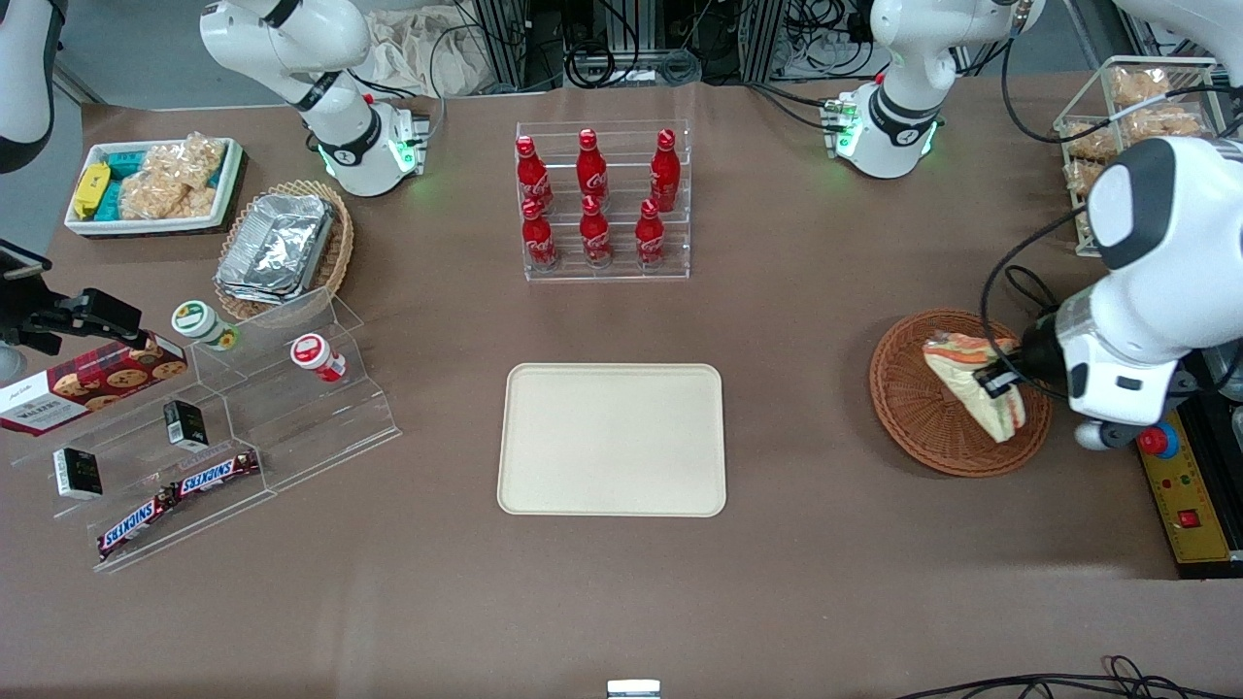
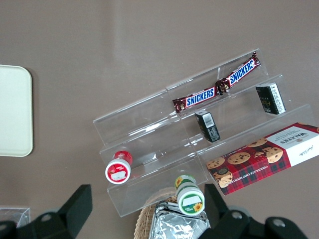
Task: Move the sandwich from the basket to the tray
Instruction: 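Carry the sandwich with the left gripper over to the cream tray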
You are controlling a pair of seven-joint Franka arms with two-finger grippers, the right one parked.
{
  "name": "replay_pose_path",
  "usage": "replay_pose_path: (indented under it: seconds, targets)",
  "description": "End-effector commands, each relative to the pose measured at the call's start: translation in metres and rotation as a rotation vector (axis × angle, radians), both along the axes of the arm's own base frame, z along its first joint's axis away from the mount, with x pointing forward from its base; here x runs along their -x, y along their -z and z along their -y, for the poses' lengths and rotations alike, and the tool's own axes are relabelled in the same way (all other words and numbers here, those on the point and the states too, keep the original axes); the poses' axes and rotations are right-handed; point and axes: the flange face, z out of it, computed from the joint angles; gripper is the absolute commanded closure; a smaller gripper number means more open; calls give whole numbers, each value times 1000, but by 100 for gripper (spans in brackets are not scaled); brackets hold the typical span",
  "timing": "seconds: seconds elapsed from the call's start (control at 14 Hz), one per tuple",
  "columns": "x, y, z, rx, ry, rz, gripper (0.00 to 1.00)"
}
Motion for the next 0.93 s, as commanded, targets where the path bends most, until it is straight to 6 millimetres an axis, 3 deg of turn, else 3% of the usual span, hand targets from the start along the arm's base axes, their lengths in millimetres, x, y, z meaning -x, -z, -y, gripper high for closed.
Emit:
replay_pose_path:
  seconds: [0.0,0.21,0.43,0.64,0.86]
  targets:
    - [-3,3,74,48,130,69,100]
    - [10,32,164,85,276,102,100]
    - [13,82,223,102,354,141,100]
    - [16,134,261,108,413,150,100]
    - [16,183,284,120,448,166,100]
